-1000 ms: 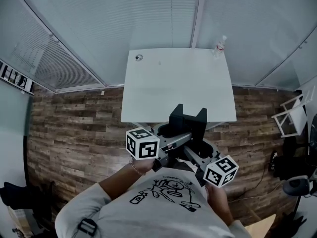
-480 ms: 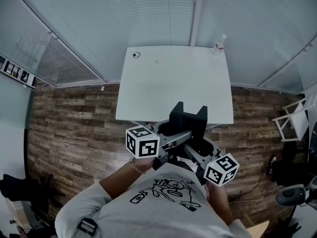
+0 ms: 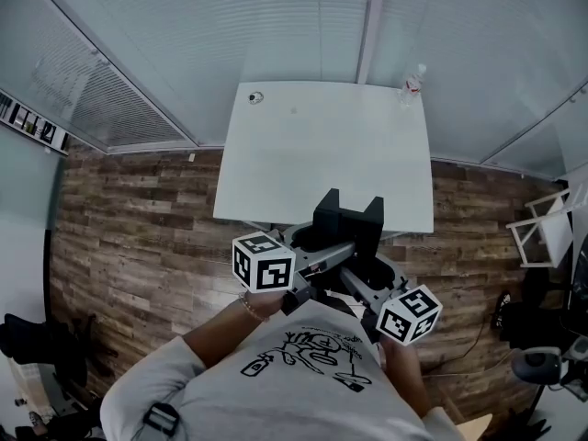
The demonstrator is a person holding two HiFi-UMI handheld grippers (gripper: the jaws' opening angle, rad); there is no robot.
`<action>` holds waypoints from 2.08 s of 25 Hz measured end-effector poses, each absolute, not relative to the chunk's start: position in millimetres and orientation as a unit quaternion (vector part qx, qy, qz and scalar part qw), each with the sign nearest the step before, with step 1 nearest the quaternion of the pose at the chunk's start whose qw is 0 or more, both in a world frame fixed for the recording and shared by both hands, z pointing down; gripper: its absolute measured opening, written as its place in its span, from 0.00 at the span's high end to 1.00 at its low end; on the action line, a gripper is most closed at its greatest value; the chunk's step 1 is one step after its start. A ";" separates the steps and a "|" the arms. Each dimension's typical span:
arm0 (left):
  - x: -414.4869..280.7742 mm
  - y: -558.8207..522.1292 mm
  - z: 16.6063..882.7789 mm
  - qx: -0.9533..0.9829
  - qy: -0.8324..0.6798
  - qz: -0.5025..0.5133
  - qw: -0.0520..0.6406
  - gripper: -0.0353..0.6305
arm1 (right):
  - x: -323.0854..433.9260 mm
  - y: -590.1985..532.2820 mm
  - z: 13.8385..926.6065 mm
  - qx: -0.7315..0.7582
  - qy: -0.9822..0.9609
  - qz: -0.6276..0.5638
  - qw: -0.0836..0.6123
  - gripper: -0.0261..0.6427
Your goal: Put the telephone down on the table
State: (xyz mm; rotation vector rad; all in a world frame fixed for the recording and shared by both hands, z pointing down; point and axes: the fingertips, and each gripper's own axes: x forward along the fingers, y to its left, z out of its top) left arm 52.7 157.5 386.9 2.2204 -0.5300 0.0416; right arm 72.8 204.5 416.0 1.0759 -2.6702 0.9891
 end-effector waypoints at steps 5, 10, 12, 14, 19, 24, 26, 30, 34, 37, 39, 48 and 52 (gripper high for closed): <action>57.9 137.1 390.2 0.884 -0.211 0.015 0.417 0.48 | 78.1 183.9 418.5 0.355 -0.875 0.326 0.051 0.63; 53.7 103.5 390.2 0.883 -0.219 0.012 0.415 0.48 | 74.7 149.8 419.6 0.346 -0.878 0.326 0.053 0.63; 51.0 85.5 391.0 0.881 -0.222 0.010 0.417 0.48 | 72.4 131.9 420.1 0.342 -0.879 0.327 0.054 0.63; 46.3 58.2 393.5 0.879 -0.226 0.009 0.420 0.48 | 68.1 104.5 422.3 0.338 -0.880 0.330 0.058 0.63; 31.0 3.9 392.8 0.876 -0.236 0.000 0.421 0.48 | 53.7 49.1 420.2 0.329 -0.883 0.329 0.064 0.63; 18.3 -28.4 384.2 0.879 -0.240 -0.005 0.412 0.48 | 41.5 16.1 413.1 0.323 -0.888 0.320 0.066 0.63; 9.4 -45.7 383.0 0.879 -0.242 -0.008 0.411 0.48 | 32.9 -1.4 412.1 0.322 -0.889 0.319 0.068 0.63; -5.8 -70.9 383.1 0.877 -0.245 -0.014 0.413 0.48 | 18.3 -26.6 411.8 0.319 -0.890 0.319 0.073 0.63; -16.2 -86.4 383.9 0.877 -0.246 -0.014 0.413 0.48 | 8.0 -42.5 412.7 0.317 -0.890 0.318 0.074 0.63; -22.6 -95.9 385.6 0.877 -0.247 -0.015 0.412 0.48 | 1.6 -52.1 414.2 0.316 -0.890 0.319 0.074 0.63; -25.9 -99.9 386.6 0.876 -0.249 -0.015 0.413 0.48 | -1.7 -55.9 415.3 0.315 -0.890 0.320 0.075 0.63; -18.6 -110.9 385.9 0.871 -0.259 -0.018 0.418 0.48 | 6.7 -67.4 414.0 0.304 -0.892 0.324 0.079 0.63; -4.8 -111.0 384.3 0.869 -0.265 -0.020 0.419 0.48 | 20.8 -67.4 412.6 0.299 -0.893 0.326 0.082 0.63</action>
